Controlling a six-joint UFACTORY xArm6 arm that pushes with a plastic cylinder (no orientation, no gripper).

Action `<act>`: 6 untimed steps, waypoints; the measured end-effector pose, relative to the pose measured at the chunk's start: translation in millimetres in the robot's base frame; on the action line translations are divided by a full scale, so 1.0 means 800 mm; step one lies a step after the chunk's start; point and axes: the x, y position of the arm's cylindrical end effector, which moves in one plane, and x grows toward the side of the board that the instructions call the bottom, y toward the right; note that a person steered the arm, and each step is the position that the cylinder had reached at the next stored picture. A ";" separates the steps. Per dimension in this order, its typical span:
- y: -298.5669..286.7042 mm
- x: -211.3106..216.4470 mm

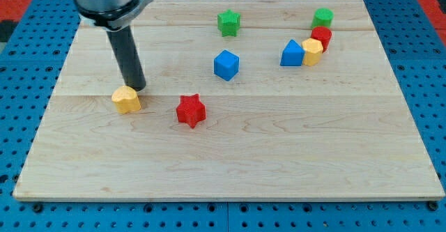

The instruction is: Push the red star towards right side

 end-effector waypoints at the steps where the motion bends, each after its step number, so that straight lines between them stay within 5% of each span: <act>1: -0.020 0.009; 3: -0.009 0.048; 6: 0.218 0.073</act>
